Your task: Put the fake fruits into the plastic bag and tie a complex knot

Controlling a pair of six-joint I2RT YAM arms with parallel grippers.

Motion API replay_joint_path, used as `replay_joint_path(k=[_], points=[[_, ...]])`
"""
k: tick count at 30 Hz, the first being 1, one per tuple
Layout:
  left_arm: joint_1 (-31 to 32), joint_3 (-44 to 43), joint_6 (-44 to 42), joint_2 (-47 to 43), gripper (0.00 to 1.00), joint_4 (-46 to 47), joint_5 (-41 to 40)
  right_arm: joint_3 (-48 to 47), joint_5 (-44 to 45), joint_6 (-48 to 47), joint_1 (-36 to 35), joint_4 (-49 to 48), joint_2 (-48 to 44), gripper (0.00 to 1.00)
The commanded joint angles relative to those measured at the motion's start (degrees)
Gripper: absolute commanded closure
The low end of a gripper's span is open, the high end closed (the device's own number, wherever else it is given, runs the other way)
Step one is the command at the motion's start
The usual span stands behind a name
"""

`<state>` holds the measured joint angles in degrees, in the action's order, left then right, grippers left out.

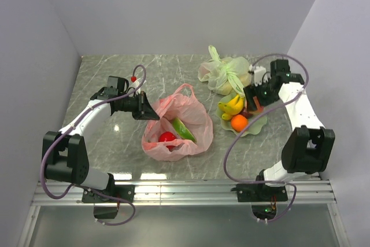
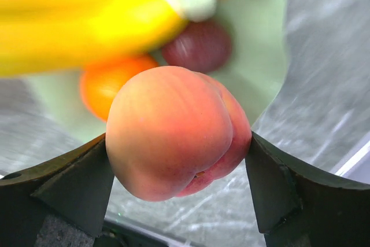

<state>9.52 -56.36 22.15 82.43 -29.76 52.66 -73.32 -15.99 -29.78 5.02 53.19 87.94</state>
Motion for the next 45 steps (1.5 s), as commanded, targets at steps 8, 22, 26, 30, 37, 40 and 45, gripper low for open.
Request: replay_joint_path(k=[8, 22, 26, 30, 37, 40, 45], points=[[-0.6, -1.9, -0.1, 0.7, 1.00, 1.2, 4.1, -13.1, -14.2, 13.6, -22.7, 0.4, -6.7, 0.36], [-5.1, -1.3, 1.7, 2.7, 1.00, 2.7, 8.1, -17.9, -8.4, 28.8, -48.8, -18.1, 12.2, 0.36], [-5.2, -0.7, 2.0, 2.5, 0.99, 3.3, 8.0, -22.2, -5.0, 31.3, -51.4, -17.7, 17.2, 0.01], [-5.6, -0.5, 2.0, 2.5, 0.98, 3.2, 7.6, -19.8, -2.0, 31.2, -51.9, -19.3, 13.7, 0.00], [-5.7, -1.0, 1.5, 2.6, 0.98, 2.7, 7.0, -12.8, -7.1, 24.5, -47.5, -12.8, -0.9, 0.00], [-5.7, -1.0, 0.9, 2.1, 0.96, 2.2, 6.2, -7.8, -10.6, 21.4, -41.9, -8.7, -8.0, 0.00], [-5.7, -0.5, 0.4, 0.6, 0.96, 1.8, 4.5, -3.0, -9.0, 15.7, -23.5, 0.9, -13.4, 0.00]])
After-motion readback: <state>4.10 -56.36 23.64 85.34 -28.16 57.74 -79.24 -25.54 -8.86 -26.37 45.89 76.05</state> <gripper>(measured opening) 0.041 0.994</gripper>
